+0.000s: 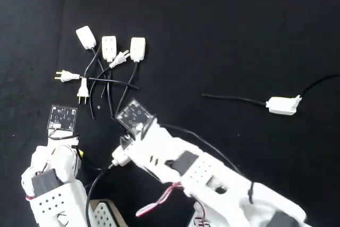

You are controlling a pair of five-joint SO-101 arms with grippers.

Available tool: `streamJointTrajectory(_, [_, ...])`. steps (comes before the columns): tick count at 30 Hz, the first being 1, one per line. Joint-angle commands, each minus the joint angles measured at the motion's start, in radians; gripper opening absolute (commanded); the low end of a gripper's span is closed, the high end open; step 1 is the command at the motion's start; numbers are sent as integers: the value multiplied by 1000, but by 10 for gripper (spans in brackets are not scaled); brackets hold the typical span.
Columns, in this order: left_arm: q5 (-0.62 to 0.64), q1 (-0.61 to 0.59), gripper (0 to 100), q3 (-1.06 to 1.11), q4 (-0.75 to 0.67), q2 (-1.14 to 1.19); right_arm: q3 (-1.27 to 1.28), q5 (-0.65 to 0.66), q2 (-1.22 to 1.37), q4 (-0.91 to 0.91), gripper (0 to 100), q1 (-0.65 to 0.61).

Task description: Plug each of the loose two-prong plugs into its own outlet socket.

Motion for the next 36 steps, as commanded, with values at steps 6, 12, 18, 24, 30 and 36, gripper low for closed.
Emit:
streamJointTrajectory(6, [-6,12,198,-2,-18,-6,-124,20,-54,281,11,129])
streamJointTrajectory(12, [-6,12,198,-2,-20,-6,-122,120,-232,419,11,262])
streamJointTrajectory(18, [-6,12,198,-2,-20,-6,-65,199,-367,466,11,433])
streamJointTrajectory(24, [-6,12,198,-2,-20,-6,44,402,-506,463,11,802])
streamJointTrajectory(30, [-5,12,198,-2,-18,-6,79,535,-700,523,11,1096])
streamJointTrajectory(36, [-5,13,198,-2,-17,-6,130,635,-812,485,11,1333])
